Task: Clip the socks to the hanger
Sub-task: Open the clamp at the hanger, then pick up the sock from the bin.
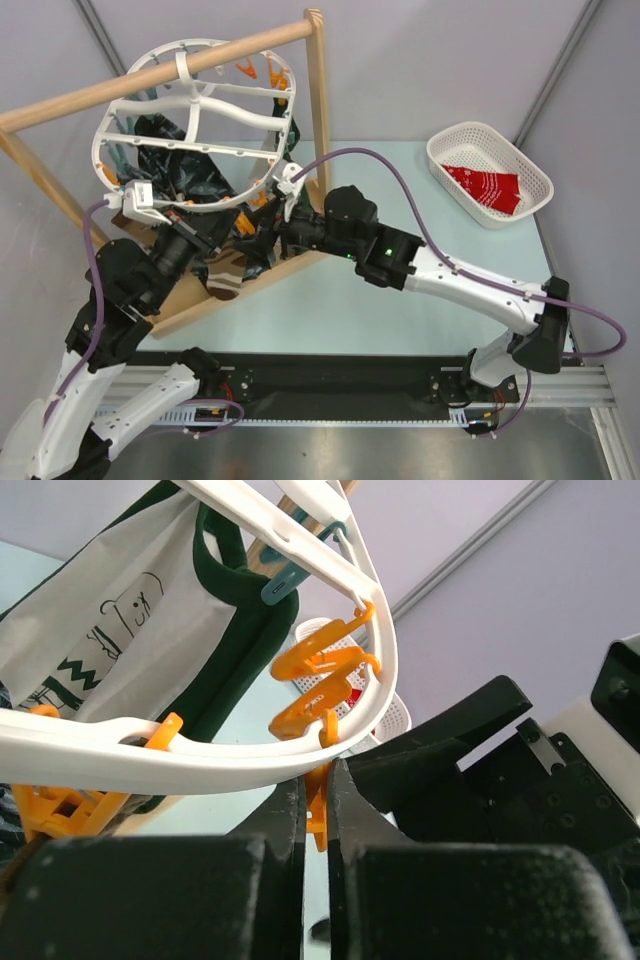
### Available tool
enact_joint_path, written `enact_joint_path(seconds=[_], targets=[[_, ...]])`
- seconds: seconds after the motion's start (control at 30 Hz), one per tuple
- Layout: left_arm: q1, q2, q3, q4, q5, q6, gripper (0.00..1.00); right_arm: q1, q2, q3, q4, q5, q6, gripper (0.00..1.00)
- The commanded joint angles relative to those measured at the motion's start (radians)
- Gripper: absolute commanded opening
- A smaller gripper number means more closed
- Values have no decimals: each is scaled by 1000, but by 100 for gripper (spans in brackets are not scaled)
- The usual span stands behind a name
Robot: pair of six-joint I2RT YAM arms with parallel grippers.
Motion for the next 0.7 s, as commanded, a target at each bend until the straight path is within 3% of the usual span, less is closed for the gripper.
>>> enact_joint_path(seconds=[0.0, 0.1, 0.3, 0.43, 0.47, 0.57, 0.67], targets=[[2, 11, -3, 26, -18, 2, 0, -66, -141, -52, -37, 93, 41, 70], [1, 3, -2, 19, -26, 9, 0, -151, -272, -136, -118, 133, 92, 65], [2, -26, -3, 15, -38, 31, 0, -531, -468, -248, -270, 240, 150, 59], [2, -40, -8, 15, -43, 43, 0, -844, -439, -291, -281, 205, 179, 58], [2, -43, -9, 13, -43, 46, 0, -981, -407, -308, -259, 181, 190, 57], [2, -58, -28, 24, -38, 49, 0, -1184, -328, -345, -169, 105, 253, 57], [2, -73, -43, 29, -43, 54, 0, -1294, -180, -327, -112, 97, 343, 62]])
